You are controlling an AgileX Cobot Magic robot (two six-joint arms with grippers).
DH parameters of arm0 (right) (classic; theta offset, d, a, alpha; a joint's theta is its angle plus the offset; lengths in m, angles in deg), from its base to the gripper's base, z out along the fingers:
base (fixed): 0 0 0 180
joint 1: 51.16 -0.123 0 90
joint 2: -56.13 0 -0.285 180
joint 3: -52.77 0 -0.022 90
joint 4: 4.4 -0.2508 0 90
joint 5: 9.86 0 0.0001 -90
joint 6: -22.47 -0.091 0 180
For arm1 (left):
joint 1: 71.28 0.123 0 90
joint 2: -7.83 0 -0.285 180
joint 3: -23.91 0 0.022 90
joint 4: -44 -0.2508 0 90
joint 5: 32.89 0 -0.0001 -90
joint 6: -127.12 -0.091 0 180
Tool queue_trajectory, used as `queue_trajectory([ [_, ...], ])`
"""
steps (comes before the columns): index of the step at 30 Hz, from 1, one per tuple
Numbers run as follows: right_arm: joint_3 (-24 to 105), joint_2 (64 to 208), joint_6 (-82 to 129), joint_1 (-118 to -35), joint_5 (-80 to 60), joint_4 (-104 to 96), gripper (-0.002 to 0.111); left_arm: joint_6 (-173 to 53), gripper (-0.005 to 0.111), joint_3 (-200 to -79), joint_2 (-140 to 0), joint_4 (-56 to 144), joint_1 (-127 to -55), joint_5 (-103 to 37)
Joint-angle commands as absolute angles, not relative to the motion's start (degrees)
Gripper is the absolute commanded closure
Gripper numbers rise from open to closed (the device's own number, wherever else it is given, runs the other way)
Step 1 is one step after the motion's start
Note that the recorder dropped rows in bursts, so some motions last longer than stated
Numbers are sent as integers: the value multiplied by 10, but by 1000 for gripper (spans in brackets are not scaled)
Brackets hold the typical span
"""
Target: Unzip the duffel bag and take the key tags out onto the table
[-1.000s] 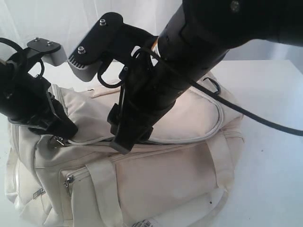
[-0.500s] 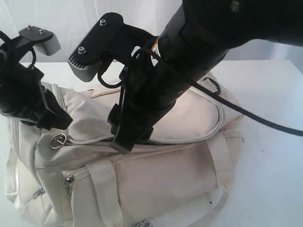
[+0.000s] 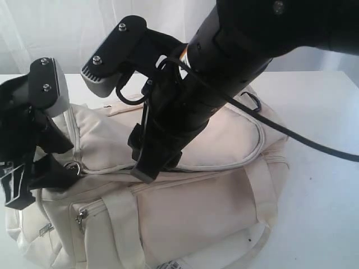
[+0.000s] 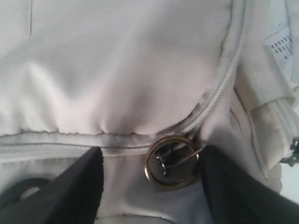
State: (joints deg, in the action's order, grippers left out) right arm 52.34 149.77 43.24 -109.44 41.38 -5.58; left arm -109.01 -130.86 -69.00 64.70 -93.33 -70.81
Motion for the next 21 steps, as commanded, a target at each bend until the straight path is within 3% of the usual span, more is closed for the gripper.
queue_trajectory([
  [1,521,1497,429,-1093,413,-53,45,-1227,43,-1284,-686,694,-932,-704],
  [9,521,1497,428,-1093,414,-53,45,-1238,46,-1279,-686,696,-932,-701],
  [16,521,1497,428,-1093,414,-53,45,-1235,80,-1280,-686,696,-932,-705],
  [21,521,1497,428,-1093,414,-53,45,-1235,97,-1297,-686,702,-932,-729],
])
